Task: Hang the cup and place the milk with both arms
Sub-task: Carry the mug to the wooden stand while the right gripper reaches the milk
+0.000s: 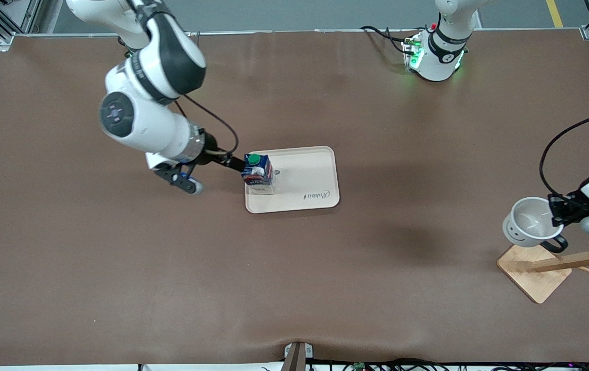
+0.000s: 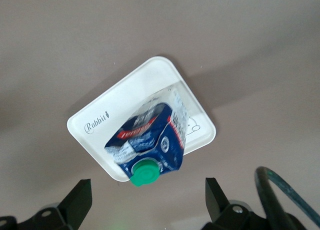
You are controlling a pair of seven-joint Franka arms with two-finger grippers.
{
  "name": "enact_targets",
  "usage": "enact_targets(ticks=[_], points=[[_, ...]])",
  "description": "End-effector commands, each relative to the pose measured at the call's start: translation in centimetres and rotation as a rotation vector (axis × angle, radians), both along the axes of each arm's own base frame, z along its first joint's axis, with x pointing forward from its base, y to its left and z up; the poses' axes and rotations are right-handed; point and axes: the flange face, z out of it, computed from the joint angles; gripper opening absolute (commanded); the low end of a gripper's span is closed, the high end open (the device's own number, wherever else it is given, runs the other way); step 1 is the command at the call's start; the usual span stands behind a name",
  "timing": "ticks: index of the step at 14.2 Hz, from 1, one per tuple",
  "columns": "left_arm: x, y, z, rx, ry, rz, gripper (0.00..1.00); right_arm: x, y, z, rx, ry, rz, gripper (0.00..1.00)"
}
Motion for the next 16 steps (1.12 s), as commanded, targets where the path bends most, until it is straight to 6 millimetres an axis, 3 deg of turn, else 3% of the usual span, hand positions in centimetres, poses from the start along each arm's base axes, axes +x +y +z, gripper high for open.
enact_targets(ticks=[1, 4, 9, 16], points=[[0.2, 1.6, 1.4, 0.008, -0.022, -0.122, 0.0, -1.1, 0.5, -0.8, -0.04, -0.03, -0.008, 1.0], [0.6, 3.1, 1.7, 0.029, -0.055, -0.218, 0.0, -2.4, 3.6, -2.7, -0.095, -0.061, -0.003, 1.0], [0.1, 6.8, 1.5, -0.026, -0.061, -0.231, 0.0, -3.2, 6.4, -5.4, -0.175, -0.153, 0.084, 1.0], [-0.6, 10.3, 0.9, -0.042, -0.05, -0.283, 0.0, -3.9, 8.1, -7.8, -0.217, -0.181, 0.099, 1.0]])
